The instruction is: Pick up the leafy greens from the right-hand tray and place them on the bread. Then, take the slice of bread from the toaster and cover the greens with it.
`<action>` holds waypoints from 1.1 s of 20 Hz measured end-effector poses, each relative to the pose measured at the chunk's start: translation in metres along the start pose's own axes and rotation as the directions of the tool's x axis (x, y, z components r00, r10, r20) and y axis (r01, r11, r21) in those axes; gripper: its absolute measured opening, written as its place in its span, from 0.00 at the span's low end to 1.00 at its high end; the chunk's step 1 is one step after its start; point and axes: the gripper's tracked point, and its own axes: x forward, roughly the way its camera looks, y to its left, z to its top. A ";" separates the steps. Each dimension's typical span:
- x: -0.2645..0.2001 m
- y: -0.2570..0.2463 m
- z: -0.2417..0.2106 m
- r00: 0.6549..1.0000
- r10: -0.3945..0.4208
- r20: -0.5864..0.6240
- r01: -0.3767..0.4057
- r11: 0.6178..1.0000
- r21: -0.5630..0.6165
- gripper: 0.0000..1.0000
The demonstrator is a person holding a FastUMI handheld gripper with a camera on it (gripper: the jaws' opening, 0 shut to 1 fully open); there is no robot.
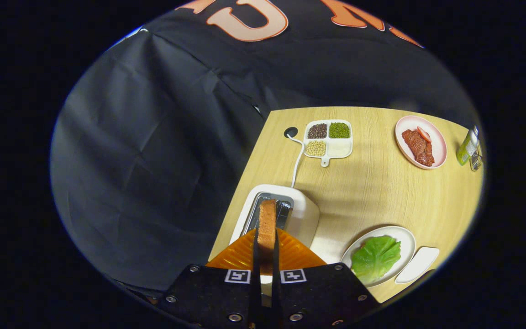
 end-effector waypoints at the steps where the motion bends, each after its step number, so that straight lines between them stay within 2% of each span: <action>1: -0.011 -0.006 0.001 1.000 0.016 0.020 -0.016 1.000 0.002 0.09; 5: -0.050 -0.034 -0.008 0.996 0.053 0.072 -0.052 0.999 -0.011 0.09; 10: -0.075 -0.090 -0.032 0.993 0.054 0.100 -0.062 0.995 0.083 0.09; 14: -0.074 -0.123 -0.056 0.993 0.067 0.097 -0.079 0.988 0.130 0.09; 19: -0.051 -0.167 -0.100 1.000 0.008 0.020 -0.011 0.989 0.144 0.09; 22: -0.031 -0.183 -0.122 0.999 0.027 -0.018 -0.023 0.983 0.182 0.09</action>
